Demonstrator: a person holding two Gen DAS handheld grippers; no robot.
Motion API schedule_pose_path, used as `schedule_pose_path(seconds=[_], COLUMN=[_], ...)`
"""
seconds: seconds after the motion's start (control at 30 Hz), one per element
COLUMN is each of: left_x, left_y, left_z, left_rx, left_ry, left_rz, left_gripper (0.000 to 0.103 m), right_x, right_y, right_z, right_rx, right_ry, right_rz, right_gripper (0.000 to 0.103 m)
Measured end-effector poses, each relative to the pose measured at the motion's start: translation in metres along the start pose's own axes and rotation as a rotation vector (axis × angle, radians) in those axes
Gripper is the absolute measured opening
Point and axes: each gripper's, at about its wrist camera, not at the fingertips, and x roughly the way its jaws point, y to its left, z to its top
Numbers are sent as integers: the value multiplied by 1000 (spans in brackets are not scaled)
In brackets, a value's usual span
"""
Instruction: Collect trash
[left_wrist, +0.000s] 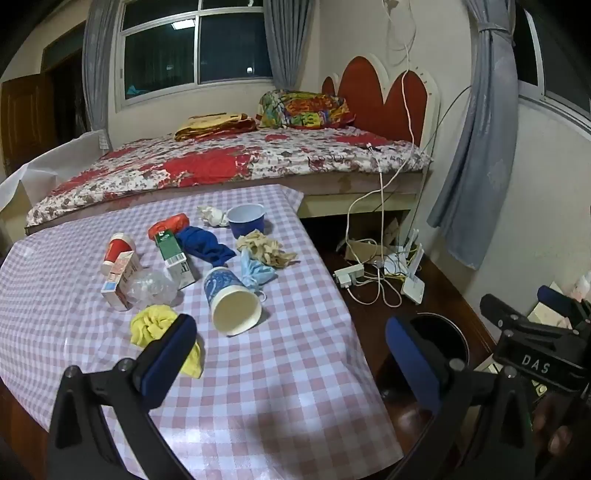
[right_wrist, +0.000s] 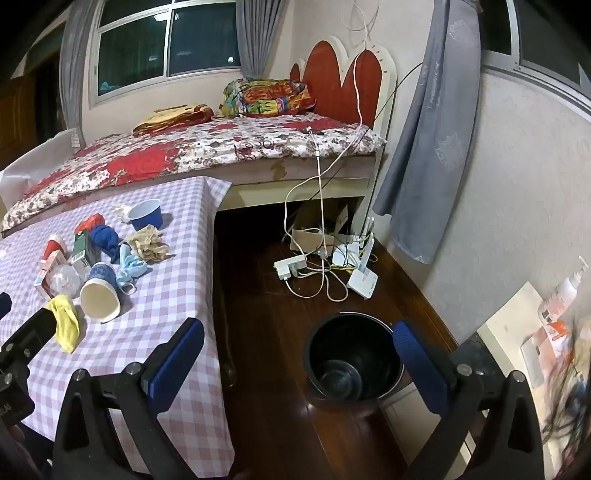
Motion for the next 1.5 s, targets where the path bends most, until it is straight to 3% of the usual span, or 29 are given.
schedule_pose_path(seconds=[1.5], left_x=[5], left_y=[9], left_z=[-7], left_rx=[-16], left_ry=[9], left_rz=[5], left_gripper=[103], right_x=[-3], right_y=[9], right_z=[-8], right_rx=[-20], right_ry=[7], right_rz=[27], right_gripper=[103])
